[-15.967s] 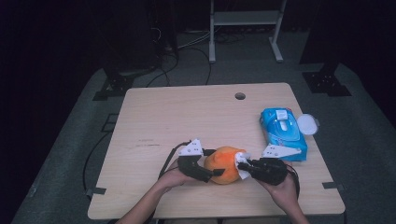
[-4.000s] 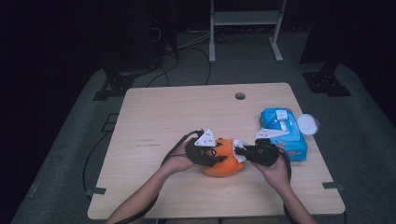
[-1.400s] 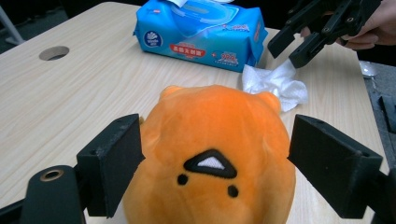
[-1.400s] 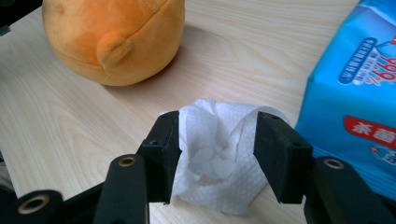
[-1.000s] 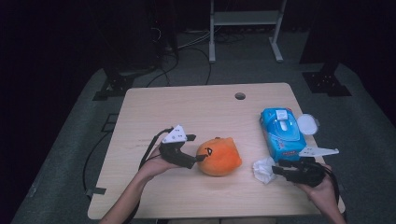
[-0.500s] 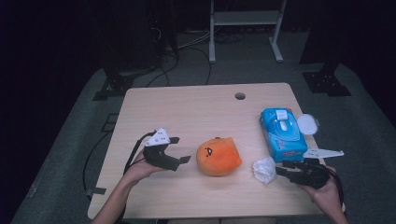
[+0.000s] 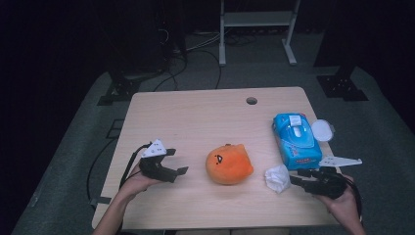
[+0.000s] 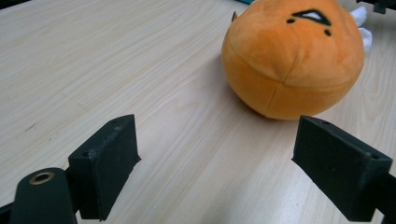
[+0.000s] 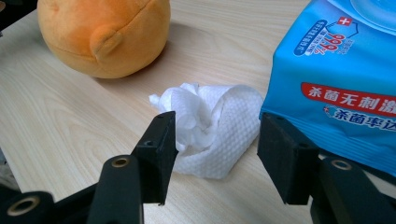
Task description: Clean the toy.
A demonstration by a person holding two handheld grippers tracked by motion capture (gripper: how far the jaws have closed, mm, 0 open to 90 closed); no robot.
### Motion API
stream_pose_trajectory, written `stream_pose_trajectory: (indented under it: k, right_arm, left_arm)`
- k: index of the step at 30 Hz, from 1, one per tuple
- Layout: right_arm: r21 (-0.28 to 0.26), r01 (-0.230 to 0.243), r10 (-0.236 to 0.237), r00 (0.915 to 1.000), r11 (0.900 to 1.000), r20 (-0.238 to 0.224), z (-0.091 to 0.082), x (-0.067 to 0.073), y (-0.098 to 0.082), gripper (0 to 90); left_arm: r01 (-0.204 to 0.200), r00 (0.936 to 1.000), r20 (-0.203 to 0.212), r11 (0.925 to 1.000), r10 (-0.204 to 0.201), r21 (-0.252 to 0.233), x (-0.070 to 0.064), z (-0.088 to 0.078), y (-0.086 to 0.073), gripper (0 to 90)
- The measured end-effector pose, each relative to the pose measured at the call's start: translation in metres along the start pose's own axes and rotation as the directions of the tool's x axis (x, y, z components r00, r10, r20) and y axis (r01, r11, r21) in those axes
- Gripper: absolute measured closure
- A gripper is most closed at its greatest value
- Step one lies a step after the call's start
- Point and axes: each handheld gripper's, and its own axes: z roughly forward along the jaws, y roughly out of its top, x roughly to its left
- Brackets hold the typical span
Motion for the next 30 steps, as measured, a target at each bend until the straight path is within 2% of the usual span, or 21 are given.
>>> stream_pose_trajectory:
  k: [17, 23, 30]
  right_arm:
    - [-0.014, -0.008, 0.008, 1.0, 1.0, 0.005, -0.007, 0.0, -0.005, 42.7]
    - [-0.023, -0.01, 0.011, 0.9999, 1.0, 0.004, -0.007, 0.0, -0.008, 41.8]
    - [-0.04, -0.023, 0.023, 0.9997, 0.999, -0.001, -0.004, 0.001, -0.015, 39.7]
  left_arm:
    - [0.064, 0.9969, -0.045, 0.9979, -0.064, 0.01, 0.012, -0.014, -0.032, 11.6]
    - [0.09, 0.9944, -0.057, 0.9958, -0.089, 0.015, 0.014, -0.014, -0.045, 11.3]
    - [0.093, 0.9934, -0.07, 0.9954, -0.091, 0.025, 0.012, -0.009, -0.051, 10.8]
